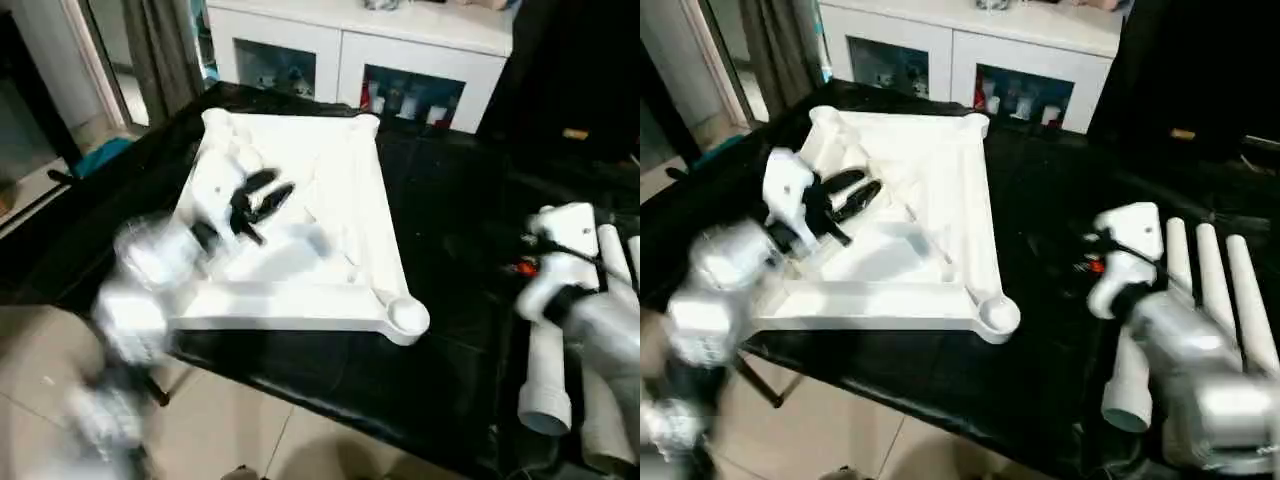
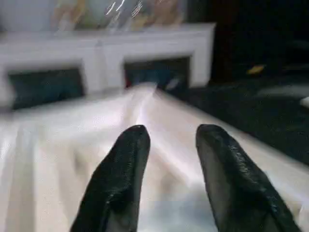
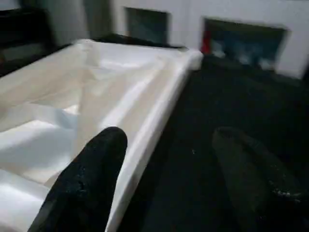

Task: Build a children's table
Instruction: Rotate table base, then pick table leg

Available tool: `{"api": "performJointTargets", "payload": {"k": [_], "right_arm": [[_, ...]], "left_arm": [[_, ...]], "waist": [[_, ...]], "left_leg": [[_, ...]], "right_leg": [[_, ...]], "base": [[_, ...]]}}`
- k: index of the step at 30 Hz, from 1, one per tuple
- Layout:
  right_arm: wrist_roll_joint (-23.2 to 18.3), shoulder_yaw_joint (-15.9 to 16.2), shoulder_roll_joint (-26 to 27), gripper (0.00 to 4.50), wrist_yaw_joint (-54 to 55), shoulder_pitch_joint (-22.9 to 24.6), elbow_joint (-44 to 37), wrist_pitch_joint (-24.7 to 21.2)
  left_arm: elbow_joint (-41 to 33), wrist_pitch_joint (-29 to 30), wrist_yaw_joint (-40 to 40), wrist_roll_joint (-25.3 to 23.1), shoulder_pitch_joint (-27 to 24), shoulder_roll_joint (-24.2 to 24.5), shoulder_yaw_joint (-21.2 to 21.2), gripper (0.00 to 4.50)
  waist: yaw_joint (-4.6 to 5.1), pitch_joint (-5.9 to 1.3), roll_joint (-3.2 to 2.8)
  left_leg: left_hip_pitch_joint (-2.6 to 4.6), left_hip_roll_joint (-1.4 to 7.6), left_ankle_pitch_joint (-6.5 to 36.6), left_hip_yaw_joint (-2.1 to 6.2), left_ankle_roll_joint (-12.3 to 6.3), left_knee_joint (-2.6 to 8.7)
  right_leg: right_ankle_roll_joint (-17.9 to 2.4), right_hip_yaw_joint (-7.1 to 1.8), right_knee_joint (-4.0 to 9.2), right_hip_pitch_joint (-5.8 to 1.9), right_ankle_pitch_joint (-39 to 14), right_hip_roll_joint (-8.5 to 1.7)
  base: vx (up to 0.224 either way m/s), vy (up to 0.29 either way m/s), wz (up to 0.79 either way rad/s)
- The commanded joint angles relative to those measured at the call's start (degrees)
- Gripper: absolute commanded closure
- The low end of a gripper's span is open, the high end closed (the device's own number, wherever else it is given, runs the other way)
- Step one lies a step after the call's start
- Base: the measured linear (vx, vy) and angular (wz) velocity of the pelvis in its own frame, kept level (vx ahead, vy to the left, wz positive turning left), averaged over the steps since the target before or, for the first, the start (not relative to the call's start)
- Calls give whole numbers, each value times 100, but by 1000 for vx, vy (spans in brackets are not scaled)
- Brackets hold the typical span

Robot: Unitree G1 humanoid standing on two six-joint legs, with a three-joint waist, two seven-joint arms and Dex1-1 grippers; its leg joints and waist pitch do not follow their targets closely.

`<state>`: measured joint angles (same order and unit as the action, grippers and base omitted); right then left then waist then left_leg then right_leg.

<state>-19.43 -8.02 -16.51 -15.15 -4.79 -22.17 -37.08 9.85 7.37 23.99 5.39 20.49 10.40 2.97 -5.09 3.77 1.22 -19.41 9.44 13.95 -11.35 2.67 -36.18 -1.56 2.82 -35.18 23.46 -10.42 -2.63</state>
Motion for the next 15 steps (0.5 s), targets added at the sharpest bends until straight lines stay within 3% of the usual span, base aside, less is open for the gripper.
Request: {"api": "performJointTargets", "payload": {"k": [1,2,3,4,5,6,7,8,9,10,11,12,13,14,15], "right_arm": [[181,-47,184,133,513,165,132,-59],[218,-63,313,133,661,221,151,-71],[213,-98,468,133,805,246,137,-93],[226,-124,543,133,895,235,137,-116],[291,-128,588,133,992,180,164,-144],[454,-78,559,133,1087,94,215,-121],[634,-39,522,133,1203,2,280,-75],[786,-48,502,133,1349,-97,361,-16],[786,-48,502,133,1349,-97,361,-16],[842,-90,487,133,1426,-189,431,9],[899,-186,458,133,1533,-363,548,131],[910,-193,413,133,1544,-426,581,94],[912,-189,333,133,1524,-533,634,8],[916,-145,234,133,1449,-653,658,-66],[824,-167,236,133,1416,-749,652,-238]], "left_arm": [[-294,-47,-320,-367,-63,-6,-4,222],[-463,-38,-381,-466,-143,-24,-105,222],[-660,136,-636,-625,-170,-111,-187,222],[-746,212,-748,-695,-164,-141,-243,222],[-842,247,-792,-848,-141,-134,-407,222],[-919,312,-823,-969,-122,-118,-543,222],[-960,421,-834,-964,-105,-149,-614,222],[-989,587,-868,-886,-109,-235,-643,222],[-989,587,-868,-886,-109,-235,-643,222],[-980,649,-943,-917,-101,-298,-677,222],[-974,692,-989,-992,-83,-396,-750,222],[-1004,777,-1000,-1002,-80,-429,-762,222],[-1035,862,-1055,-1034,-60,-476,-761,222],[-1081,936,-1075,-1016,-36,-495,-742,222],[-1108,938,-1117,-1036,-20,-469,-718,222]], "waist": [[-25,-378,74],[-145,-370,160],[-333,-336,180],[-377,-315,203],[-429,-287,148],[-394,-275,145],[-156,-366,-71],[79,-466,-322],[35,-469,-381],[21,-526,-429],[-57,-626,-473],[-62,-686,-499],[98,-663,-411],[70,-689,-298],[153,-720,-10]], "left_leg": [[54,172,981,-25,190,263],[122,104,1158,-9,30,57],[8,38,1164,143,-99,-278],[-103,1,1111,271,-102,-446],[-243,-46,908,534,95,-474],[-179,-71,727,587,262,-256],[210,8,386,483,568,338],[415,1125,-348,628,448,727],[288,1421,-760,648,537,846],[236,1658,-1526,666,589,883],[309,1724,-2646,477,496,730],[447,1701,-3355,404,437,566],[290,1351,-3907,656,-447,518],[434,1148,-3531,636,-1514,351],[244,659,-2726,427,-2137,81]], "right_leg": [[-801,-786,645,-244,-2457,-466],[-894,-1168,760,-260,-2793,-592],[-1048,-1732,927,-428,-3171,-865],[-1100,-1944,977,-500,-3336,-951],[-1125,-2098,907,-521,-3140,-699],[-995,-1950,800,-404,-2800,-292],[-384,-1376,541,1,-1773,520],[56,-512,-183,437,-1232,302],[102,-316,-348,430,-943,159],[97,-146,-501,464,-541,26],[-71,90,-693,615,-168,-81],[-184,157,-709,723,-38,-136],[-121,184,-752,490,-220,-257],[-318,41,-496,569,-222,-378],[-909,-94,-137,280,471,-510]], "base": [[4,-2,-32],[4,-2,-32],[-6,32,-26],[-11,94,-35],[-11,94,-35],[-23,122,-46],[-69,140,-31],[-98,214,-42],[-79,152,-21],[-57,108,-20],[0,0,0],[-31,34,-28],[-28,-46,-33],[-28,-46,-33],[-37,-104,-23]]}}
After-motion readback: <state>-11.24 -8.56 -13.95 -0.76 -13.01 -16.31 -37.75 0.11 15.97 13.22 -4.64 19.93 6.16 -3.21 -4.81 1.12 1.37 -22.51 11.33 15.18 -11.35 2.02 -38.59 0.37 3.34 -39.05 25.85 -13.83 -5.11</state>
